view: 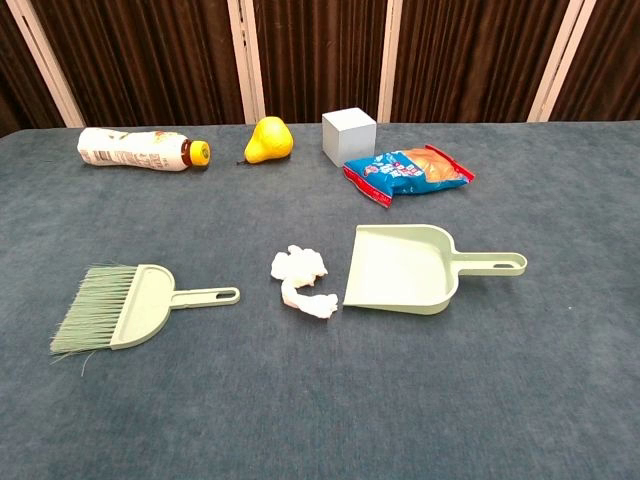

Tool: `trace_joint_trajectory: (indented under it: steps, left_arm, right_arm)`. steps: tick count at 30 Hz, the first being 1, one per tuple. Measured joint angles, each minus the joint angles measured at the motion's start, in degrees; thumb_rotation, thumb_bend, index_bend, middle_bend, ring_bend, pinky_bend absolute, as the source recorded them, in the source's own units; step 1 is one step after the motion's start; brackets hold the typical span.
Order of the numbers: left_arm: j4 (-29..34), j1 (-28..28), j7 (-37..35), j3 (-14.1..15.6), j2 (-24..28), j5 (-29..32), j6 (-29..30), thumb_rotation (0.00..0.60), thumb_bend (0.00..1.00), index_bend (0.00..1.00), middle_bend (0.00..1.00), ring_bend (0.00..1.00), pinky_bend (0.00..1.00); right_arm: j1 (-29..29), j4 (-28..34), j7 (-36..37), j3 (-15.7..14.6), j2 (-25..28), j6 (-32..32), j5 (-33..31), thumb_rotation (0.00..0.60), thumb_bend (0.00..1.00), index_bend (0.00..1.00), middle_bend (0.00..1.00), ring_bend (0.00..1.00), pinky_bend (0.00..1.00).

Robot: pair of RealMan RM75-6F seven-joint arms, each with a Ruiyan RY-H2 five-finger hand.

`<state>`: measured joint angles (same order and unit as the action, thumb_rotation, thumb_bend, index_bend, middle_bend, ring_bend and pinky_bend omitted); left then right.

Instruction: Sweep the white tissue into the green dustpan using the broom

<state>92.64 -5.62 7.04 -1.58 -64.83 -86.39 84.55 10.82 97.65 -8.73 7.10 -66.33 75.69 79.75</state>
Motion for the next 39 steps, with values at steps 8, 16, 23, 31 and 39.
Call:
trace_joint_trajectory:
  steps: [8,16,23,31,39]
  left_arm:
    - [-0.1,-0.1,0.4,-0.1,-0.4,-0.7,0.6,0.600,0.00,0.00,0.00,0.00,0.00]
    - [-0.1,-0.3,0.4,-0.1,-0.6,-0.6,0.1,0.600,0.00,0.00,0.00,0.00,0.00]
    - [-0.2,-0.6,0.1,-0.2,-0.7,-0.4,-0.3,0.600,0.00,0.00,0.00,0.00,0.00]
    - [-0.1,-0.8,-0.4,-0.1,-0.6,-0.1,-0.8,0.600,0.00,0.00,0.00,0.00,0.00]
    - [-0.1,-0.9,-0.4,-0.1,-0.6,0.1,-1.1,0.600,0.00,0.00,0.00,0.00,0.00]
  right_arm:
    - [7.1,-0.9,-5.5,4.8,-5.7,-5.9,-7.4,0.600,0.38,0.14,0.85,0.87,0.78]
    - [12.0,-0.8,-13.6,6.3,-10.8,-10.5,-15.8,0.600,0.38,0.26,0.94,0.96,0.89]
    - [14.7,-1.9,-18.0,5.9,-15.9,-10.9,-19.7,0.600,0.38,0.33,0.98,1.00,0.93]
    - [16.3,-4.2,-19.1,5.0,-19.0,-10.9,-20.9,0.600,0.38,0.36,0.98,1.00,0.93]
    - [16.6,-5.3,-18.1,3.8,-19.9,-11.4,-21.4,0.600,0.38,0.36,0.98,1.00,0.93]
